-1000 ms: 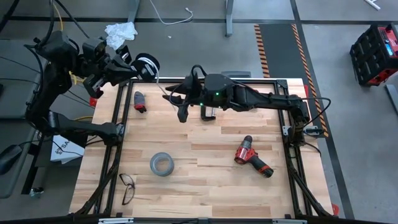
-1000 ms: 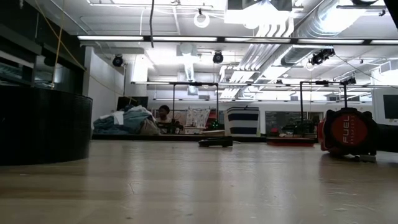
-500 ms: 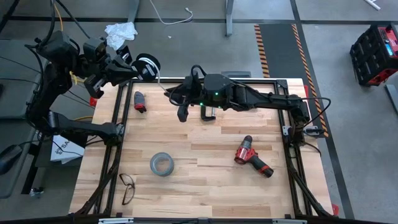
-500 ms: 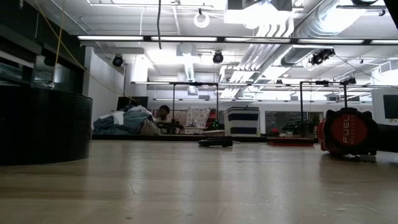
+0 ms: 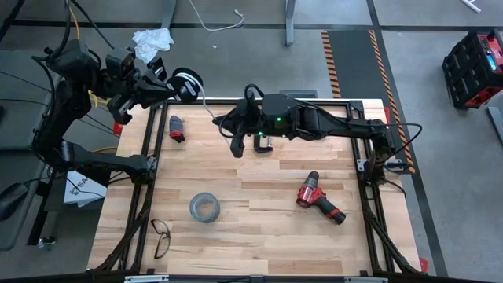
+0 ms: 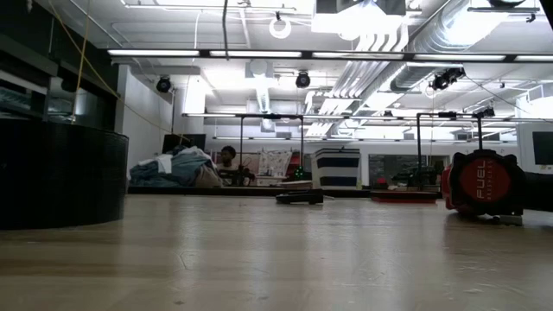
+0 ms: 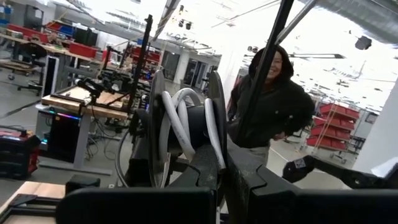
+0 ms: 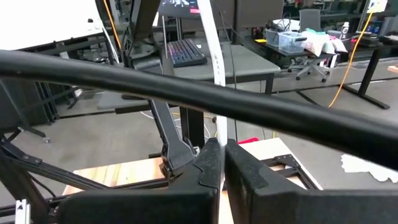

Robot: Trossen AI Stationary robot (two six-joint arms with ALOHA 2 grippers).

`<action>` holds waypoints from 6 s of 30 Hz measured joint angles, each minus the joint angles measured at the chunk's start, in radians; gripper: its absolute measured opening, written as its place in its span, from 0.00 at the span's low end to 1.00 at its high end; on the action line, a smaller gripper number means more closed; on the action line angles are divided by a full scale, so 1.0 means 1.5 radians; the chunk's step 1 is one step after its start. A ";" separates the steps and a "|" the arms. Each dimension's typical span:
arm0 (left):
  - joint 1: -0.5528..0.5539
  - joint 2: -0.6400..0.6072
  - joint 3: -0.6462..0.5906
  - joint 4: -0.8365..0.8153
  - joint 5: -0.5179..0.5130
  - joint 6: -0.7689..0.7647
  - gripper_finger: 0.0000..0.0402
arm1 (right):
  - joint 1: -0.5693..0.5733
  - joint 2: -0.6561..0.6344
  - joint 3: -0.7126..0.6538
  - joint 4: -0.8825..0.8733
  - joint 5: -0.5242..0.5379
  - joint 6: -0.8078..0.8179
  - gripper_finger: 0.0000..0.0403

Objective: Coil cords
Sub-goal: Coil the white wire

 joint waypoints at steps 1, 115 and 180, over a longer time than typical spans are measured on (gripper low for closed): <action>0.003 0.000 0.000 0.000 -0.001 0.000 0.00 | 0.000 0.000 0.000 0.000 -0.002 0.000 0.00; -0.166 0.005 -0.001 -0.427 -0.429 -0.031 0.00 | -0.055 0.025 0.001 0.006 -0.097 -0.123 0.00; -0.166 -0.063 0.000 -0.226 -0.448 0.076 0.00 | -0.001 0.027 -0.001 0.051 0.115 -0.090 0.42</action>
